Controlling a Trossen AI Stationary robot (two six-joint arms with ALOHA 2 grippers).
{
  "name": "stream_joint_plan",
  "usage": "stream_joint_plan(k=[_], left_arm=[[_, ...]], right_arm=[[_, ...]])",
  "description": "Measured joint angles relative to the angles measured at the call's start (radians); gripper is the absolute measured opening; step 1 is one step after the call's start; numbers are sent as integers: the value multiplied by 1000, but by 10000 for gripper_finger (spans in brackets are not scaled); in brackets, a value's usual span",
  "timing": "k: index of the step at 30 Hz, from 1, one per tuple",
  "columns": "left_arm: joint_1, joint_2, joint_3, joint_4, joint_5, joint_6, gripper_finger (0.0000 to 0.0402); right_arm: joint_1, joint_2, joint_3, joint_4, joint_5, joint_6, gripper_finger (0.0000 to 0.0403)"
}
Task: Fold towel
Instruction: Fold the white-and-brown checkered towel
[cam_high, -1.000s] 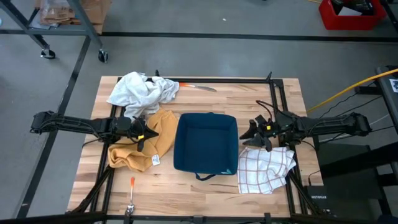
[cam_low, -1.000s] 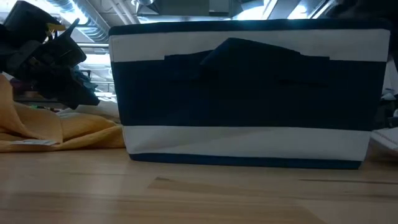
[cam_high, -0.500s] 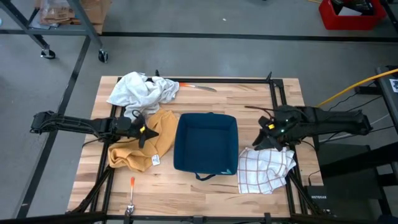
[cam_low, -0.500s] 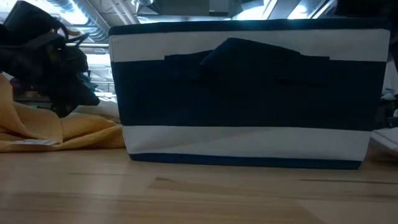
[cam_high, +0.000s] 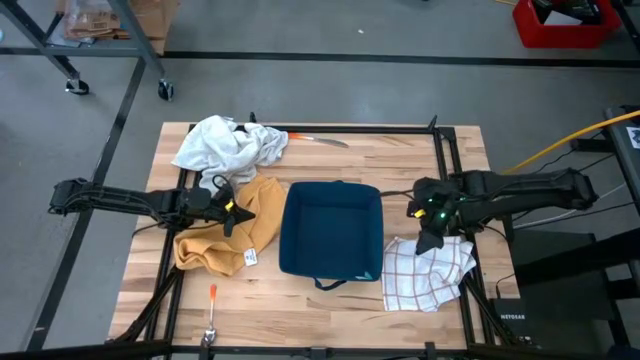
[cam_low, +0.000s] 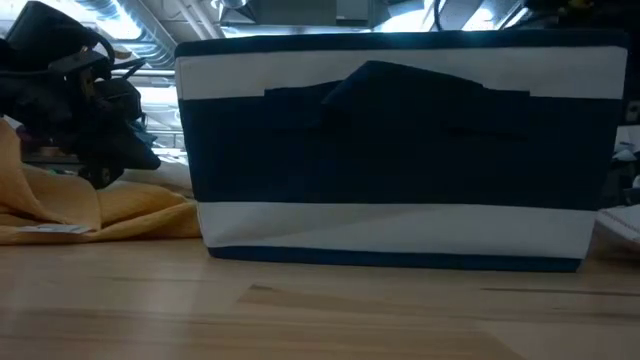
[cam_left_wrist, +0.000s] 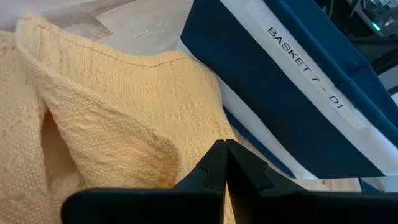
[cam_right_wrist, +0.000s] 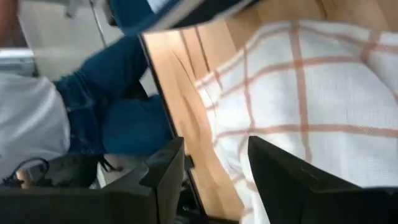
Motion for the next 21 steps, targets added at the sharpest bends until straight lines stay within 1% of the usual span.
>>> stream_joint_plan(k=[5, 8, 12, 17, 21], left_arm=[[0, 0, 0, 0, 0, 0, 0], [0, 0, 0, 0, 0, 0, 0], [0, 0, 0, 0, 0, 0, 0], [0, 0, 0, 0, 0, 0, 0], [0, 0, 0, 0, 0, 0, 0]], right_arm=[[0, 96, 0, -50, -54, -53, 182], [11, 146, 0, -95, -56, -92, 182], [66, 205, 0, -135, -20, -140, 182], [154, 272, 0, -150, 64, -149, 182], [218, 324, 0, -148, 87, -148, 182]])
